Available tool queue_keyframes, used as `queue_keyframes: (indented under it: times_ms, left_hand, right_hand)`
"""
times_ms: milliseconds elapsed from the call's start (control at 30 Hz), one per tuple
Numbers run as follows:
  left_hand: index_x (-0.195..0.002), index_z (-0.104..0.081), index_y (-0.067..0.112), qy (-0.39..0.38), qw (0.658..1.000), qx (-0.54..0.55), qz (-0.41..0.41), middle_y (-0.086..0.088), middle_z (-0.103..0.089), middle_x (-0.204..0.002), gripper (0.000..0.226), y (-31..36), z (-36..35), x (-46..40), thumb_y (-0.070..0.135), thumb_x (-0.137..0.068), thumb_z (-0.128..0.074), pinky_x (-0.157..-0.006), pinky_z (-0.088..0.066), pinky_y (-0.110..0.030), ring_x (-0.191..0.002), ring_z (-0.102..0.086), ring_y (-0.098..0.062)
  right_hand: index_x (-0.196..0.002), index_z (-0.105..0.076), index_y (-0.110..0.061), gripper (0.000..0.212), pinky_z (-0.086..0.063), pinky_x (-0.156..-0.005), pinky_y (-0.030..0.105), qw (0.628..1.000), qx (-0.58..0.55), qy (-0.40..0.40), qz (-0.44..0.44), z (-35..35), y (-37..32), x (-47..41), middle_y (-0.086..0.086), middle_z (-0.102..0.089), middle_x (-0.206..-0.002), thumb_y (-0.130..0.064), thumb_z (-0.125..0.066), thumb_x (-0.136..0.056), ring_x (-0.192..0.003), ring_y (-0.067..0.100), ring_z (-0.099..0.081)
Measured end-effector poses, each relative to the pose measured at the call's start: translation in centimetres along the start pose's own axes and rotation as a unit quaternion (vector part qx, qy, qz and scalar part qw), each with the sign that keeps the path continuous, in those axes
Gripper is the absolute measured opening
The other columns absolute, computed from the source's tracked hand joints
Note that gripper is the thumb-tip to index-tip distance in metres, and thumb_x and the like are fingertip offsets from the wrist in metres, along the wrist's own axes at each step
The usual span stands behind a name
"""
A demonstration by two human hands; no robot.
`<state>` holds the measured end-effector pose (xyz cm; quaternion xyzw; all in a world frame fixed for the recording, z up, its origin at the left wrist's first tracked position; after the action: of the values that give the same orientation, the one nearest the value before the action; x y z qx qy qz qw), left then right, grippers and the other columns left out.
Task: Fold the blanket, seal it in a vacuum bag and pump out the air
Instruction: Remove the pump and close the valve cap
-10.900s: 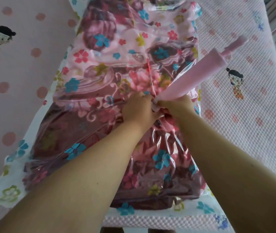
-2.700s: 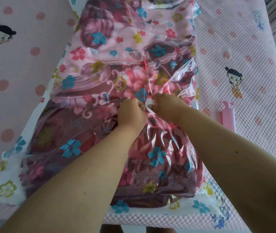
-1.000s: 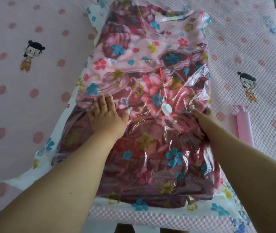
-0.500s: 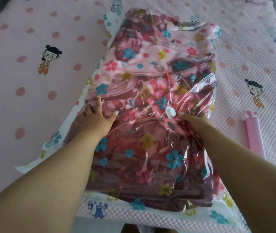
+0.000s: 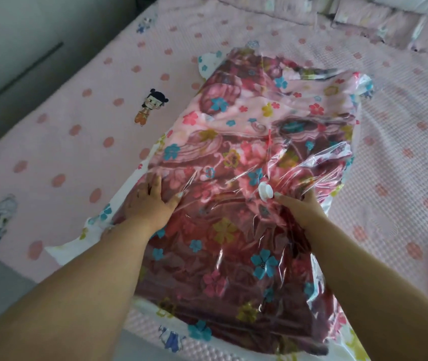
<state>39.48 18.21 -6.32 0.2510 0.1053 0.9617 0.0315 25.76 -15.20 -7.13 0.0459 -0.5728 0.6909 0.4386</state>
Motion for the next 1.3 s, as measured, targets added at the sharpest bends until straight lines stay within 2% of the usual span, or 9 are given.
queue_keyframes:
  times_ms: [233, 367, 467, 533, 800, 900, 1000, 1167, 1300]
  left_hand:
    - [-0.154, 0.002, 0.025, 0.026, 0.996, 0.012, 0.081, -0.006, -0.001, -0.162, 0.077, -8.2, 5.0, -2.5, 0.064, -0.094, -0.027, -0.118, -0.012, -0.051, -0.147, -0.006, -0.028]
    - [-0.154, 0.003, 0.028, 0.022, 0.994, 0.013, 0.103, -0.003, -0.002, -0.162, 0.074, -12.9, 8.6, -4.9, 0.063, -0.095, -0.024, -0.117, -0.008, -0.053, -0.147, -0.007, -0.029]
    - [-0.154, 0.003, 0.028, 0.023, 0.994, -0.003, 0.105, -0.004, -0.003, -0.162, 0.072, -16.4, 11.2, -7.3, 0.063, -0.095, -0.02, -0.115, -0.008, -0.054, -0.147, -0.008, -0.031]
    - [-0.154, 0.004, 0.028, 0.027, 0.994, -0.016, 0.107, -0.004, -0.002, -0.162, 0.073, -19.0, 12.8, -9.3, 0.066, -0.094, -0.016, -0.115, -0.009, -0.055, -0.147, -0.008, -0.031]
    - [-0.152, 0.01, 0.031, 0.026, 0.992, -0.029, 0.117, -0.004, 0.004, -0.162, 0.097, -28.2, 18.8, -16.1, 0.086, -0.077, -0.019, -0.114, -0.005, -0.06, -0.147, -0.003, -0.031]
    - [-0.152, 0.01, 0.031, 0.018, 0.991, -0.041, 0.127, -0.006, 0.004, -0.161, 0.107, -29.7, 19.5, -17.4, 0.091, -0.071, -0.024, -0.112, -0.007, -0.062, -0.147, -0.004, -0.034]
    - [-0.153, 0.008, 0.027, 0.019, 0.991, -0.016, 0.13, -0.009, 0.005, -0.161, 0.112, -29.6, 19.3, -18.3, 0.089, -0.07, -0.034, -0.113, -0.006, -0.063, -0.146, -0.001, -0.035]
    - [-0.15, 0.009, 0.035, 0.15, 0.986, -0.067, -0.018, -0.007, 0.007, -0.161, 0.105, -24.8, 19.7, -19.1, 0.09, -0.069, -0.028, -0.115, 0.0, -0.056, -0.147, 0.006, -0.033]
    - [-0.145, 0.018, 0.046, 0.128, 0.98, -0.114, -0.104, -0.002, 0.016, -0.16, 0.095, -21.0, 17.4, -19.5, 0.093, -0.065, -0.001, -0.113, 0.008, -0.059, -0.146, 0.015, -0.028]
  right_hand:
    - [-0.126, -0.042, -0.031, 0.071, -0.054, -0.088, 0.047, 0.996, 0.025, -0.063, 0.064, -9.9, -4.7, 0.1, -0.001, -0.065, -0.106, -0.033, -0.08, -0.067, -0.094, 0.026, -0.066]
    - [-0.128, -0.037, -0.031, 0.068, -0.053, -0.071, 0.032, 0.993, 0.045, -0.077, 0.082, -16.7, -8.1, 0.1, -0.008, -0.062, -0.1, -0.029, -0.077, -0.074, -0.082, 0.013, -0.063]
    - [-0.142, -0.028, -0.029, 0.083, -0.05, -0.094, 0.047, 0.992, 0.066, -0.074, 0.081, -22.1, -10.7, -0.3, 0.0, -0.059, -0.12, -0.038, -0.075, -0.075, -0.103, 0.026, -0.061]
    - [-0.147, -0.021, -0.03, 0.089, -0.046, -0.099, 0.051, 0.99, 0.089, -0.064, 0.086, -25.5, -12.5, -0.7, 0.003, -0.056, -0.129, -0.045, -0.072, -0.076, -0.113, 0.032, -0.057]
    - [-0.149, -0.015, -0.032, 0.087, -0.046, -0.098, 0.051, 0.985, 0.129, -0.06, 0.093, -37.3, -18.3, -2.0, 0.003, -0.056, -0.128, -0.05, -0.064, -0.08, -0.114, 0.033, -0.057]
    - [-0.148, -0.016, -0.031, 0.083, -0.048, -0.094, 0.047, 0.979, 0.172, -0.044, 0.103, -38.3, -18.8, -2.0, -0.003, -0.058, -0.116, -0.051, -0.063, -0.082, -0.104, 0.028, -0.059]
    - [-0.15, -0.015, -0.029, 0.082, -0.046, -0.097, 0.047, 0.974, 0.209, 0.009, 0.089, -36.2, -17.5, -2.0, 0.003, -0.057, -0.132, -0.043, -0.064, -0.085, -0.116, 0.032, -0.057]
    - [-0.152, -0.009, -0.026, 0.093, -0.038, -0.104, 0.052, 0.966, 0.243, 0.089, 0.015, -33.7, -16.3, -2.8, 0.02, -0.038, -0.141, -0.05, -0.064, -0.081, -0.125, 0.043, -0.043]
    - [-0.152, -0.009, -0.032, 0.103, -0.042, -0.1, 0.053, 0.99, 0.127, 0.054, -0.036, -34.0, -15.8, -4.4, 0.018, -0.036, -0.146, -0.067, -0.065, -0.073, -0.112, 0.039, -0.052]
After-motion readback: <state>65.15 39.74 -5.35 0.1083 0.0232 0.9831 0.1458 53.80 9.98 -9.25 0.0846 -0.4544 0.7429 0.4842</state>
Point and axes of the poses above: each hand's wrist, its own x-axis away from the middle knuckle, its own z-axis out of the back of the hand, y = z × x, the point moved 6 cm from there along -x, towards the middle knuckle
